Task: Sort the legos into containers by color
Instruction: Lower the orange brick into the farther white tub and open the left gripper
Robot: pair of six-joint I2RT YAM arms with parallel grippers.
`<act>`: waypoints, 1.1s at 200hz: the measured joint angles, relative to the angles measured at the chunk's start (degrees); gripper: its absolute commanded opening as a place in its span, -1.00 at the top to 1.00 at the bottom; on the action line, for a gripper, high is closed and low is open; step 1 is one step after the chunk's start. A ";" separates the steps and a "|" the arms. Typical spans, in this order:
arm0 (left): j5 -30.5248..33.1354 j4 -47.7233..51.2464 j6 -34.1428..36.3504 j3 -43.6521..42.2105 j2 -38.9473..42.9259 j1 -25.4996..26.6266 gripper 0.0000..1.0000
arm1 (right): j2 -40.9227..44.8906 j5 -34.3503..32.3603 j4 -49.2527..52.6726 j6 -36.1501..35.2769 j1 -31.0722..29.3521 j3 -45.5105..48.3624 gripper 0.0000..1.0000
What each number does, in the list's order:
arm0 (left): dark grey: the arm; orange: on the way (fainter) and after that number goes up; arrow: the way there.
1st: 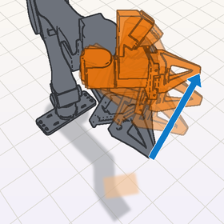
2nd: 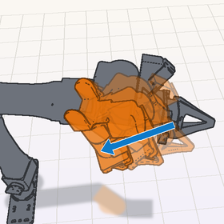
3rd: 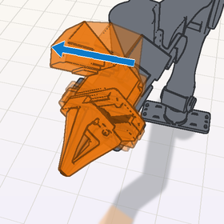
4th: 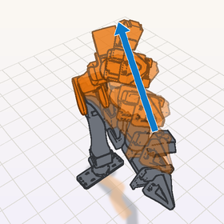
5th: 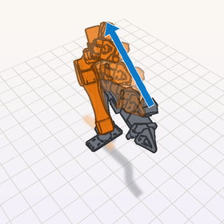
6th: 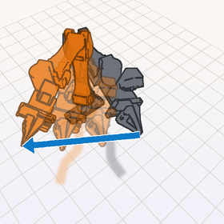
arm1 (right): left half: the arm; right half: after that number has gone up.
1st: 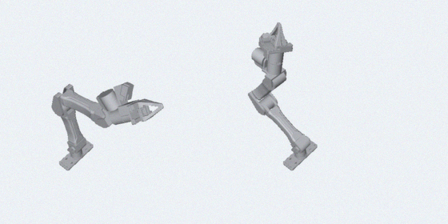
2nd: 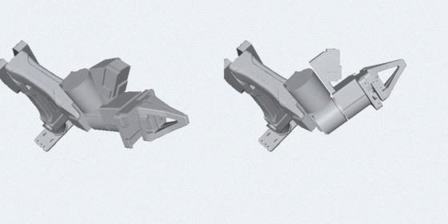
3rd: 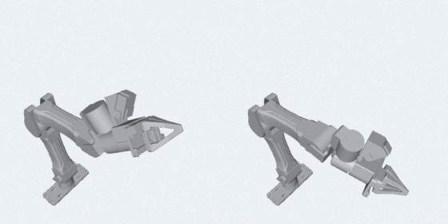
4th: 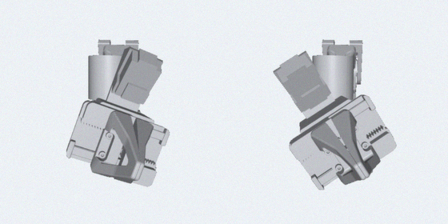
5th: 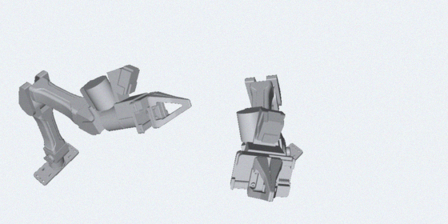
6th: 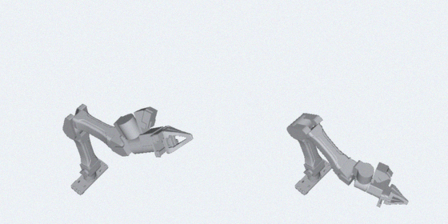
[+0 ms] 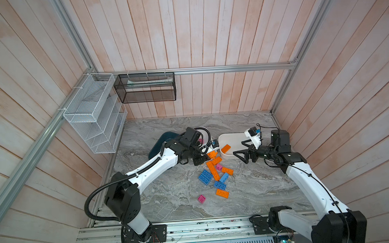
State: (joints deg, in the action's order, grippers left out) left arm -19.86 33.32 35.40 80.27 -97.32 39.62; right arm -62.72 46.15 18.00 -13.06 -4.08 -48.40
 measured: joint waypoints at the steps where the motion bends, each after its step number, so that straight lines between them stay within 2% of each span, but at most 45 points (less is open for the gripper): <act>1: -0.02 -0.02 -0.04 0.22 -0.26 -0.02 0.36 | 0.02 0.00 -0.02 0.00 0.07 0.00 -0.96; 31: -0.90 -4.96 -2.49 9.70 -11.76 -0.37 0.36 | 1.38 -0.02 -0.09 0.02 1.66 0.00 -0.96; 107: 0.24 -13.33 -3.50 33.05 -32.54 2.97 0.36 | 2.43 -0.22 -2.03 0.68 5.33 0.00 -0.96; 152: 4.20 -15.56 -0.70 40.87 -42.05 5.07 0.34 | 2.64 -0.33 -3.19 1.31 6.34 0.00 -0.96; 175: 6.45 -16.22 0.39 40.87 -43.60 5.29 0.18 | 3.32 -0.37 -3.17 1.31 7.34 0.00 -0.96; 197: 6.97 -16.22 1.14 40.87 -43.98 5.18 -0.23 | 4.09 -0.39 -3.10 1.25 7.89 0.00 -0.96; 220: 6.05 -16.04 1.14 40.92 -43.45 5.07 -0.36 | 4.63 -0.39 -2.93 1.22 7.89 0.02 -0.96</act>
State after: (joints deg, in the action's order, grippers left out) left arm -13.80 17.28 36.53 121.19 -140.77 44.69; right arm -58.08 45.76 15.07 -11.84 3.81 -48.38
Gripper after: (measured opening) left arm 0.663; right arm 0.981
